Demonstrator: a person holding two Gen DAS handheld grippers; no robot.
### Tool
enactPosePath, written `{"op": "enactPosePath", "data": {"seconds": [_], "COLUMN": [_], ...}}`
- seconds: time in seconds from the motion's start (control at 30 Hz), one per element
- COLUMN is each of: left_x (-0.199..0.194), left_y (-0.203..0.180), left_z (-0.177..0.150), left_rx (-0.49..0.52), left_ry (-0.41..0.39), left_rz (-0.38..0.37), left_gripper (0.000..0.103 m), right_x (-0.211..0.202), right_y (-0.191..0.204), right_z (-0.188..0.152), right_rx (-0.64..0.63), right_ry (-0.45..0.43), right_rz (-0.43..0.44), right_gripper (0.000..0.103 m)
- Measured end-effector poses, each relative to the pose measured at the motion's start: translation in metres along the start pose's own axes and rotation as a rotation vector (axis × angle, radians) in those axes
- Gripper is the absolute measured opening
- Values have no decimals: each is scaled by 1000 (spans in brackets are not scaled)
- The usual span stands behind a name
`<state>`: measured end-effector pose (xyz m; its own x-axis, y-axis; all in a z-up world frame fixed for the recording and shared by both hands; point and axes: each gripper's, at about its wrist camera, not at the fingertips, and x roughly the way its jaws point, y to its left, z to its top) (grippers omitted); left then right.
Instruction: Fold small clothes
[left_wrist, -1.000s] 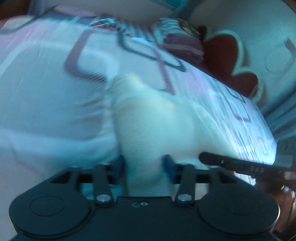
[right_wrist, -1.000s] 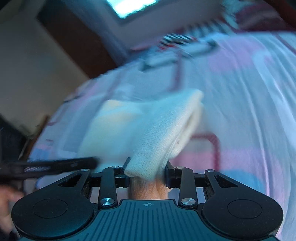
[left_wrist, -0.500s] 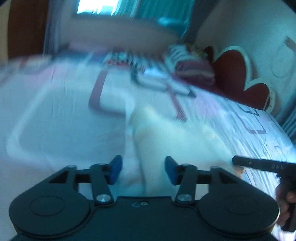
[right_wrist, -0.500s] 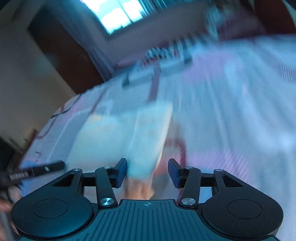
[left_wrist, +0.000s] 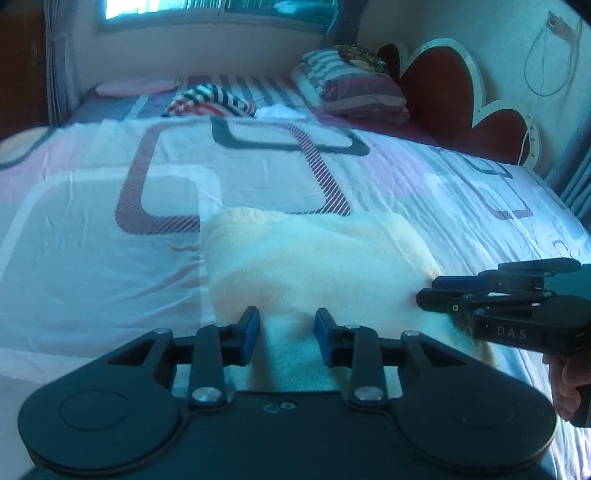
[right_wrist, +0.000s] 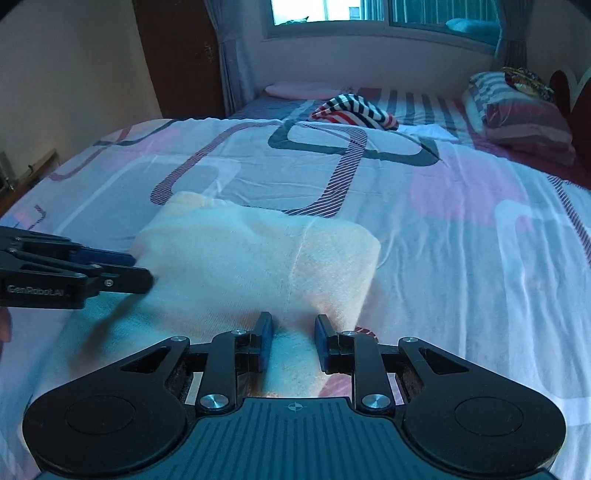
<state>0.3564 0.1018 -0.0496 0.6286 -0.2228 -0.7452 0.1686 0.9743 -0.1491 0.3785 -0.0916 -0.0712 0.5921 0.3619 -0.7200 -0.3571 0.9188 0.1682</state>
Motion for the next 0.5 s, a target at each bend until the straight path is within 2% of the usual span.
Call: {"op": "enactPosePath", "data": {"seconds": [0.07, 0.17, 0.27, 0.33, 0.4, 0.5], "left_x": [-16, -34, -31, -23, -23, -39], "left_y": [-1, -2, -2, -6, -11, -18], "left_z": [-11, -35, -50, -52, -50, -52], "left_rx": [-5, -36, -74, -66, -57, -38], "left_ry": [-23, -41, -10, 2, 0, -36], "left_rz": [13, 52, 53, 73, 95, 102], "left_gripper": [30, 30, 32, 33, 32, 30], "right_x": [-17, -48, -56, -46, -38, -54], "right_y": [8, 24, 42, 45, 35, 33], "right_z": [-3, -17, -34, -42, -43, -40], "right_rx": [-11, -54, -127, -162, -105, -58], "right_ry": [-28, -60, -44, -8, 12, -30], "right_rz": [-8, 28, 26, -56, -57, -42], "right_gripper": [23, 23, 23, 23, 23, 23]}}
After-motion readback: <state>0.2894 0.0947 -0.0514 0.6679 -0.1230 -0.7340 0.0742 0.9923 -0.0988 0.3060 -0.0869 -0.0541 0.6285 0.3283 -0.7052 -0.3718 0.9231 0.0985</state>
